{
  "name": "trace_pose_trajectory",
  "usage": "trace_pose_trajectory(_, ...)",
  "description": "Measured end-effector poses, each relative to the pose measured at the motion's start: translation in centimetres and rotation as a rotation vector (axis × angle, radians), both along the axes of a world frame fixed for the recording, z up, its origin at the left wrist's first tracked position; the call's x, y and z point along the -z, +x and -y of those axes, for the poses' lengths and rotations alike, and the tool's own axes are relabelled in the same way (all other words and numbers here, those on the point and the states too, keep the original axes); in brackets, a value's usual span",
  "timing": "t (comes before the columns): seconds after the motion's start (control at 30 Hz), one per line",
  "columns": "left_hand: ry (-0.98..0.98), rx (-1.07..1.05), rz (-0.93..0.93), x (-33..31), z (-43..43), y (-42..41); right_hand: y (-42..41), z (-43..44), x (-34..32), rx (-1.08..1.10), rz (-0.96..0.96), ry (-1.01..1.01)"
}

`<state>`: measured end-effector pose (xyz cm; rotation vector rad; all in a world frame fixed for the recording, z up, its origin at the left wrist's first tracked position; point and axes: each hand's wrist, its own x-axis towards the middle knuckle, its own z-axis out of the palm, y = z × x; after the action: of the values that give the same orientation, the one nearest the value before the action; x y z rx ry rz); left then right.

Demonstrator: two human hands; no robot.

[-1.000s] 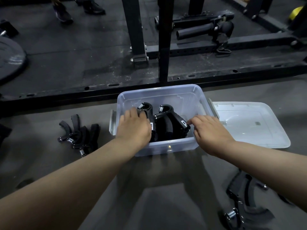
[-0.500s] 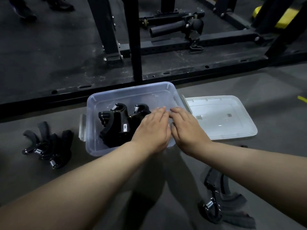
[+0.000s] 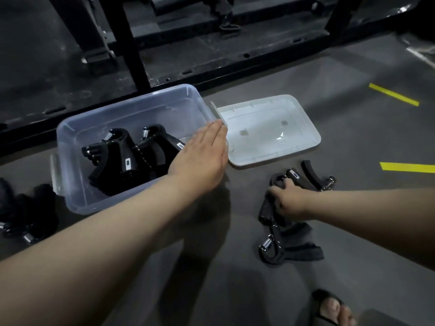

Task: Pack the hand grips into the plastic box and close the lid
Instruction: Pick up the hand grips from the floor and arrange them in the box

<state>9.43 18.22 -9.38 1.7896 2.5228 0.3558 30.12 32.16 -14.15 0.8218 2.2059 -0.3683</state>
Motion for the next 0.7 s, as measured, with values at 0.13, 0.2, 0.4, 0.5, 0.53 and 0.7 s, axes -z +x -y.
trace_pose_trajectory(0.13, 0.004, 0.022, -0.014, 0.4, 0.0, -0.2, 1.2, 1.7, 1.5, -0.401, 0.057, 0.201)
trace_pose_trajectory(0.2, 0.0, 0.023, -0.02, 0.5, 0.0, -0.3, 0.8, 1.8, 1.1, -0.635, 0.007, 0.324)
trace_pose_trajectory(0.4, 0.002, 0.018, -0.01, 0.5, 0.1, -0.3, -0.3, 2.2, 0.9, -0.175, -0.078, 0.256)
trace_pose_trajectory(0.5, -0.007, 0.016, -0.012, 0.6, 0.1, -0.3, -0.5, 2.8, 1.4, 0.49, -0.156, 0.218)
trace_pose_trajectory(0.53, -0.007, 0.017, -0.016, 0.6, 0.1, -0.3, -0.7, 3.0, 1.5, 0.618, -0.154, 0.185)
trace_pose_trajectory(0.7, -0.021, 0.011, -0.007, 0.6, 0.1, -0.4, -1.0, 2.6, 1.2, 0.772, -0.115, 0.041)
